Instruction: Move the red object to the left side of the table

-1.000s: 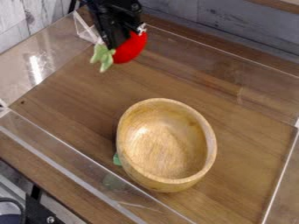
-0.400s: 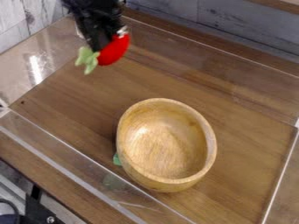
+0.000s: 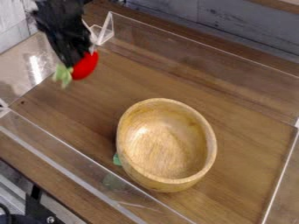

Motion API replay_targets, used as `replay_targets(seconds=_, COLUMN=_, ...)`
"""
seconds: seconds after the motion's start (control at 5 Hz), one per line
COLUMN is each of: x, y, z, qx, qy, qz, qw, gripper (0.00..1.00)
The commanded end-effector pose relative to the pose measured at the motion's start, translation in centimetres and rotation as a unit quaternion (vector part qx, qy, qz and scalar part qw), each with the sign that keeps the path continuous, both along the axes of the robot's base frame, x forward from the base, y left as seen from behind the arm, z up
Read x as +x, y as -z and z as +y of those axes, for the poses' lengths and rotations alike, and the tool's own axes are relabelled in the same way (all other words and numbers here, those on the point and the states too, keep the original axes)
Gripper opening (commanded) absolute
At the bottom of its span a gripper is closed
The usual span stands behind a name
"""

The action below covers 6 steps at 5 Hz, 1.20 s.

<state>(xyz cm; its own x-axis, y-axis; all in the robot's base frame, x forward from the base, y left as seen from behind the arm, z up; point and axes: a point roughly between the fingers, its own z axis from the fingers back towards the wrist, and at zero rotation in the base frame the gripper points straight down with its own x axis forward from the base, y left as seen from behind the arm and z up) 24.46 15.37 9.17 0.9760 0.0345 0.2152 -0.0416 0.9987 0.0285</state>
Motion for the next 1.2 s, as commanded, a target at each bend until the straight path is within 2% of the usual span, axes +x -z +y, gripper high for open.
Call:
replay_targets(seconds=0.0, x=2.6, y=-1.3, z=3.5, qx=0.011, qy=0.014, qz=-0.032, qw=0.9993, gripper=0.0)
replay_targets(seconds=0.2, x=4.2, y=-1.0, z=6.1, qx=0.0, qy=0.033, qz=-0.037, qw=0.9988, gripper=0.0)
replay_targets(seconds=0.4, x=5.2, y=1.2, z=6.2, qx=-0.024, qy=0.028, qz=-0.04, qw=0.9985, gripper=0.0)
replay_targets(seconds=0.6, x=6.4, y=3.2, z=6.3, qx=-0.038, qy=0.026, qz=-0.043, qw=0.998, gripper=0.0)
replay_targets(seconds=0.8, x=7.6, y=3.0, z=6.0, qx=-0.048, qy=0.08, qz=-0.044, qw=0.9947, gripper=0.0)
replay_targets(seconds=1.0, x=8.5, y=2.7, z=5.8, qx=-0.057, qy=0.133, qz=-0.045, qw=0.9885, gripper=0.0)
